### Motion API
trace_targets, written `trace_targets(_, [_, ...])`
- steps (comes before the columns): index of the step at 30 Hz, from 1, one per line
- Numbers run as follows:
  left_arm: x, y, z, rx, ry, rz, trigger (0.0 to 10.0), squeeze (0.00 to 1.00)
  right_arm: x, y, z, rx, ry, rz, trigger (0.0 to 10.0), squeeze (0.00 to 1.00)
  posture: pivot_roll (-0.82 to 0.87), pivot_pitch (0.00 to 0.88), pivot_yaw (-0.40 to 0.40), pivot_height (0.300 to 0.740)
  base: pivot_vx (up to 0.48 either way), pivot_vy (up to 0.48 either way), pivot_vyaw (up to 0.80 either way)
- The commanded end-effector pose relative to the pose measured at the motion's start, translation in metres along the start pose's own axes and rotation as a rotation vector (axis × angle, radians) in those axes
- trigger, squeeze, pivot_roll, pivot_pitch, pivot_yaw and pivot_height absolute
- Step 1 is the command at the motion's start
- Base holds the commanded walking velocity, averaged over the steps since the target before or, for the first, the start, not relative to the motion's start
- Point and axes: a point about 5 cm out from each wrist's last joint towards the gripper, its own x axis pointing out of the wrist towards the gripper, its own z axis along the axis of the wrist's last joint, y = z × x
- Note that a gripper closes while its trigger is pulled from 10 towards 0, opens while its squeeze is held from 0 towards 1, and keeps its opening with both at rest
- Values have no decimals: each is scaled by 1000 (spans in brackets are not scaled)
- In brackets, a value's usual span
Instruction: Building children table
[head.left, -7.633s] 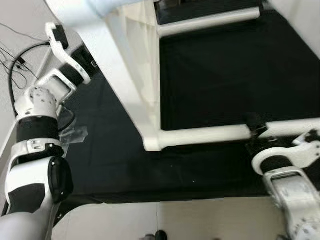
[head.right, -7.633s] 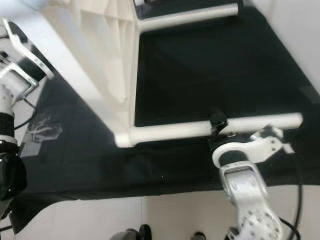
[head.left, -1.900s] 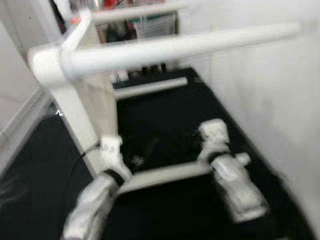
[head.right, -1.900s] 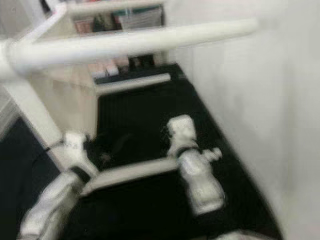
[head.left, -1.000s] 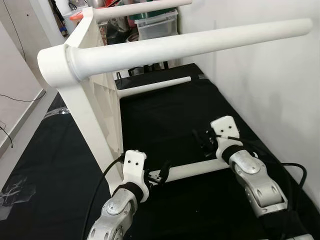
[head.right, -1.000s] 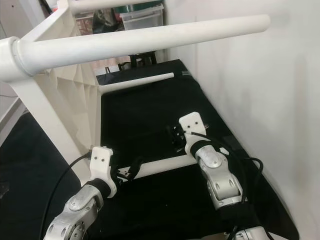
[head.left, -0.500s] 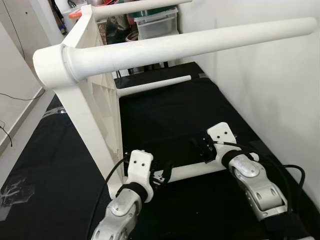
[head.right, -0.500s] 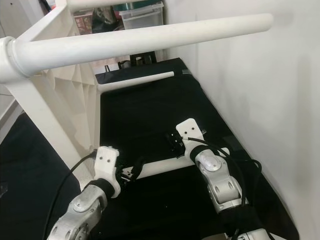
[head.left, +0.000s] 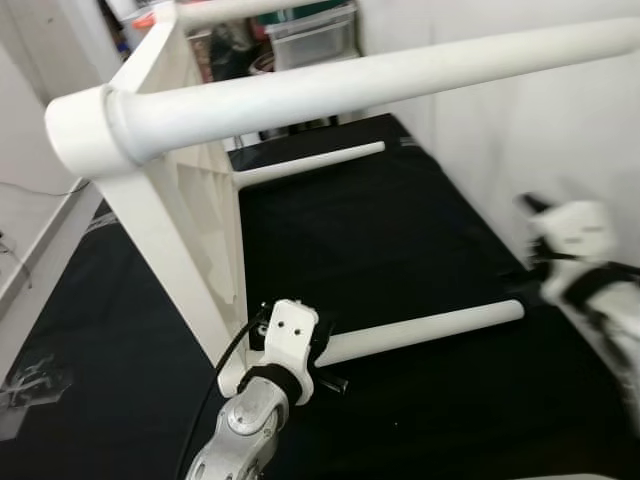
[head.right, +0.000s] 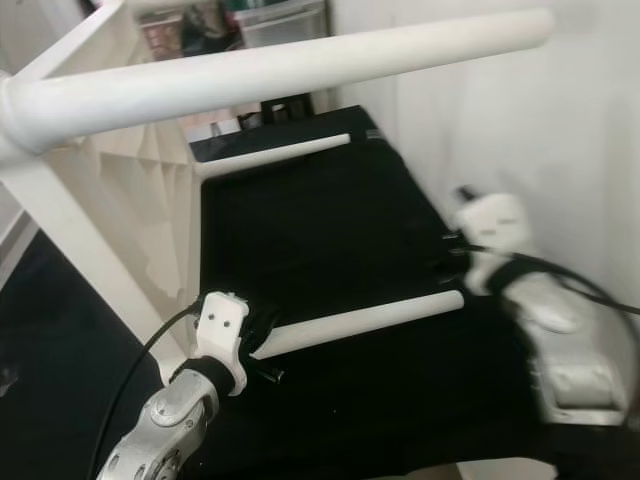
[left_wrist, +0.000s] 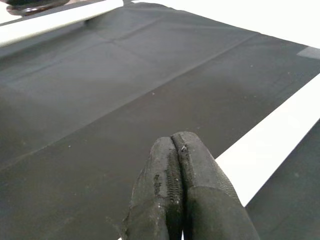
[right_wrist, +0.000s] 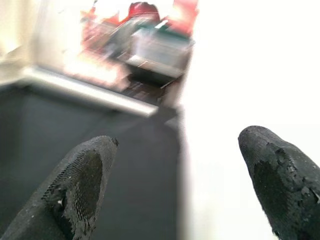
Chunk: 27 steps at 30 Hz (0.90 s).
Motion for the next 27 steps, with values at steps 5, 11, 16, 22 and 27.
trace_targets(5, [4,3,-3,-23,12,-19,0,0,-35,-16,37,-221,-99,-142,10000,0,-217,102,193,740,0,0,0])
trace_targets(11, [11,6,-1,-12,12,-43,0,0,-42,0,57,-107,-179,2,10000,0,-251,100,232,740,0,0,0])
trace_targets(16, [14,6,1,-4,9,-59,0,0,-37,-9,81,-203,-250,71,10000,0,-249,94,240,740,0,0,0])
trace_targets(22, [14,7,1,-6,9,-56,0,0,-28,-7,99,-320,-296,103,10000,0,-241,83,234,740,0,0,0])
trace_targets(27, [16,7,2,-8,3,-45,0,0,-12,-4,119,-455,-369,118,10000,0,-227,77,226,740,0,0,0])
